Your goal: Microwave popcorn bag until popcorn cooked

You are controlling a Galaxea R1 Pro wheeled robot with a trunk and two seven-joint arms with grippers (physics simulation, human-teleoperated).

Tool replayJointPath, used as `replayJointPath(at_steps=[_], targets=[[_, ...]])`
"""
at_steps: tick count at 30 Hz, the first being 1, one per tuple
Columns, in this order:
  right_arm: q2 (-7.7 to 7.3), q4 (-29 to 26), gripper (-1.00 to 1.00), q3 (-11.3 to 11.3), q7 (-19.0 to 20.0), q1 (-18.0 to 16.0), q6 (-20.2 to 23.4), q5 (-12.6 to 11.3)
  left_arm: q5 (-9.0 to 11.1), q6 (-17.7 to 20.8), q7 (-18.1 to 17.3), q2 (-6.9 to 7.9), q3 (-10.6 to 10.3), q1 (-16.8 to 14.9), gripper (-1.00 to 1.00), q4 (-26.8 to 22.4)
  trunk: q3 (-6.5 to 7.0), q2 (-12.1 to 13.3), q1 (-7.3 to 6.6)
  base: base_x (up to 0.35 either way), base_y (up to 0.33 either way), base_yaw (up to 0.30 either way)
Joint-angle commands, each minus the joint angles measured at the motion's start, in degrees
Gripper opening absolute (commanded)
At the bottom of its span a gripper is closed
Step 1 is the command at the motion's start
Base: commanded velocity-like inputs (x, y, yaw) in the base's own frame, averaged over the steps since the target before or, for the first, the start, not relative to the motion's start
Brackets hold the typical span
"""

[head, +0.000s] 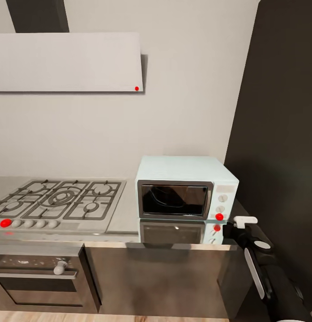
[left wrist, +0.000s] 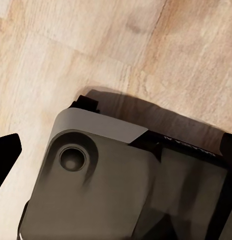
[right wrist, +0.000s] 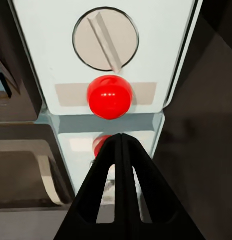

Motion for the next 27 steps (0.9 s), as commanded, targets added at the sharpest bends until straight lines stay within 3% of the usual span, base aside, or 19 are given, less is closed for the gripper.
replayJointPath(at_steps=[1, 8, 27], targets=[[0.09, -0.1, -1.0, -0.1, 0.4, 0.0, 0.3, 0.2, 0.5, -0.1, 0.2, -0.02, -0.5, 0.0, 1.0, 0.0, -0.07, 0.0, 0.0, 0.0, 0.0, 0.0], [0.11, -0.1, -1.0, -0.2, 0.4, 0.0, 0.3, -0.2, 0.5, -0.1, 0.2, -0.02, -0.5, 0.0, 1.0, 0.0, -0.07, 0.0, 0.0, 0.019, 0.0, 0.0], [-0.07, 4.2, -1.0, -0.4, 0.0, 0.0, -0.4, 0.0, 0.4, -0.1, 0.2, 0.07, -0.5, 0.0, 1.0, 0.0, -0.07, 0.0, 0.0, 0.179, 0.0, 0.0]])
